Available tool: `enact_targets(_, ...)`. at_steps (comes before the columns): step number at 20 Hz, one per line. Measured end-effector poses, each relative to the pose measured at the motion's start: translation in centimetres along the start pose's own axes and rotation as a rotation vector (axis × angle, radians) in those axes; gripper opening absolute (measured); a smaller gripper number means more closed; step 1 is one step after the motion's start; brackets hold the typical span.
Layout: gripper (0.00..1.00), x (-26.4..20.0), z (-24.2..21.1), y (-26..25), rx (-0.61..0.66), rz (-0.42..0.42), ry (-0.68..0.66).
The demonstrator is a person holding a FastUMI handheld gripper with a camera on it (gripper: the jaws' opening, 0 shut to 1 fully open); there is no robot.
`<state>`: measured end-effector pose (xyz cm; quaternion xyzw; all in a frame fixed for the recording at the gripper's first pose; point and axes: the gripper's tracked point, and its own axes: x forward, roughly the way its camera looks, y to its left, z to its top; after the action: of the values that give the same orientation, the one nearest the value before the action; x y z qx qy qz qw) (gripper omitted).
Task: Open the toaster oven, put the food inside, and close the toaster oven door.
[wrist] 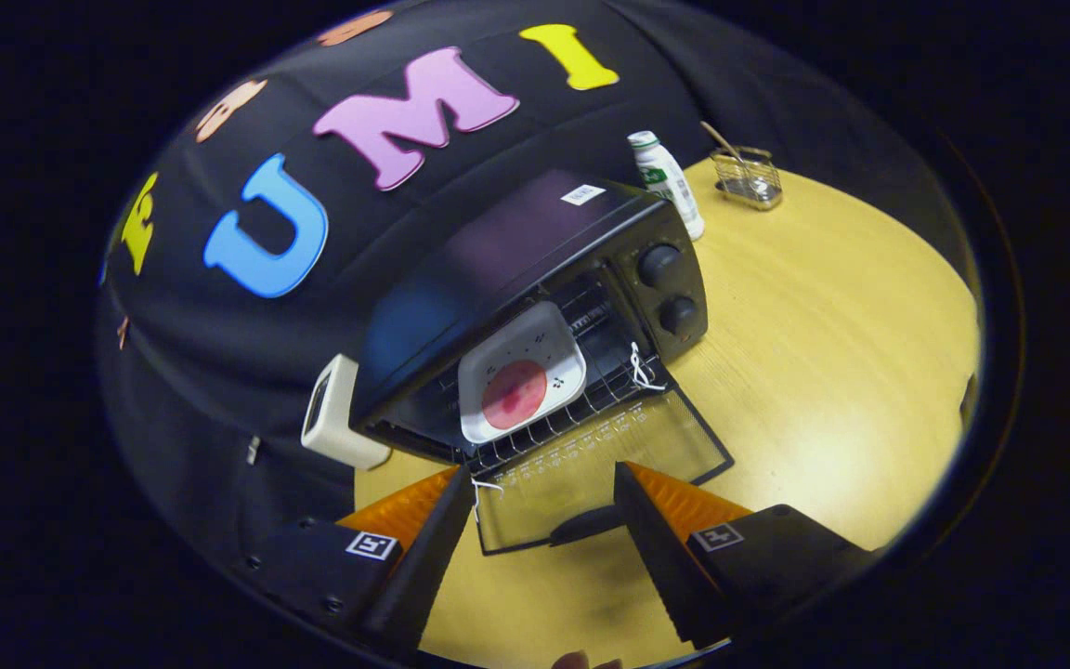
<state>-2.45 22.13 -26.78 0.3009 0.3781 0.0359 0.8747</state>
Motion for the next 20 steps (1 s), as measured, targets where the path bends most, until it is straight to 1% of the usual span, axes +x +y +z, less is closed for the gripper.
enact_targets(1,0.99,-0.5,-0.3,0.0,-0.052,0.005,0.006)
enact_targets(2,0.99,-0.1,-0.6,-1.2,-0.100,0.008,0.012)
enact_targets(4,0.99,-1.0,-1.7,-1.2,-0.207,0.007,0.024)
enact_targets(7,0.99,-2.4,-3.5,-1.8,-0.347,-0.012,0.056)
enact_targets(12,0.99,-2.1,-8.0,-3.4,-0.445,-0.012,0.153)
enact_targets(15,0.99,-1.2,-10.6,-4.6,-0.475,-0.033,0.211)
enact_targets(20,0.99,1.5,-13.3,-5.9,-0.545,-0.078,0.252)
